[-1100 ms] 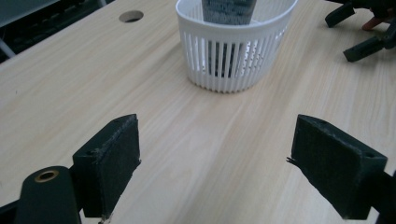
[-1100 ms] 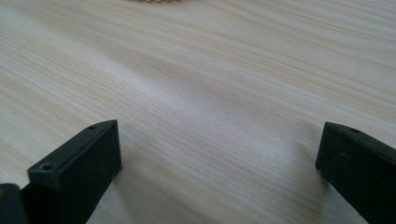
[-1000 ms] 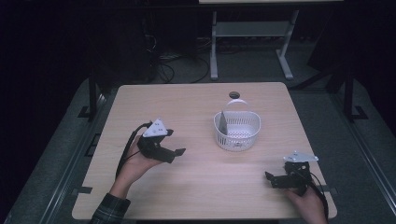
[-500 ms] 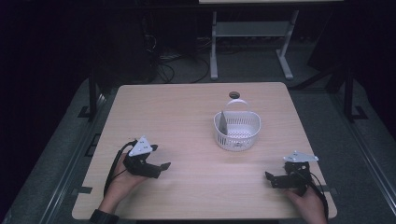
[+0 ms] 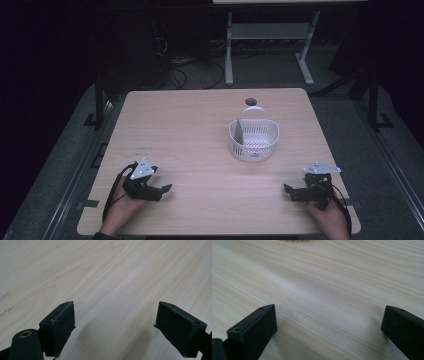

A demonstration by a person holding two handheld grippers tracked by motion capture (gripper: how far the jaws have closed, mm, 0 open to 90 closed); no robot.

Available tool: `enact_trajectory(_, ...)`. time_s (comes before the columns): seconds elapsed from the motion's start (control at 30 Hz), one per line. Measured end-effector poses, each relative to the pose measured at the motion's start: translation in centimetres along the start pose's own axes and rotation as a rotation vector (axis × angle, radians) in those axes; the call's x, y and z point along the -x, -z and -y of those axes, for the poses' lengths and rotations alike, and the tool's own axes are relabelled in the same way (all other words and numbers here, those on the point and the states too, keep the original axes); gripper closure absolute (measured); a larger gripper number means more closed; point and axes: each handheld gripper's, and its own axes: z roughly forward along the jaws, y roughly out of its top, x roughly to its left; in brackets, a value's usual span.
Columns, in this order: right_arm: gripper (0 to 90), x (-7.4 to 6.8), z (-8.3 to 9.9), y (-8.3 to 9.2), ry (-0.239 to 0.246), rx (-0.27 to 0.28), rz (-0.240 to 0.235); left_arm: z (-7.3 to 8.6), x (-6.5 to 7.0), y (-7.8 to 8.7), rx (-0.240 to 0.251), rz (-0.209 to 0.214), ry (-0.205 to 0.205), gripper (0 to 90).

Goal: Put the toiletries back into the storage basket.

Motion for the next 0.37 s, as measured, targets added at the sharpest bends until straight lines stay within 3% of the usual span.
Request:
enact_trajectory(0.1, 0.0, 0.00, 0.00, 0.00, 0.000, 0.000, 0.000, 0.46, 0.19, -0.29, -0.015, -0.001, 0.001, 14.7)
enact_trajectory(0.37, 0.0, 0.00, 0.00, 0.00, 0.000, 0.000, 0.000, 0.82, 0.05, -0.46, 0.002, 0.028, 0.044, 14.3)
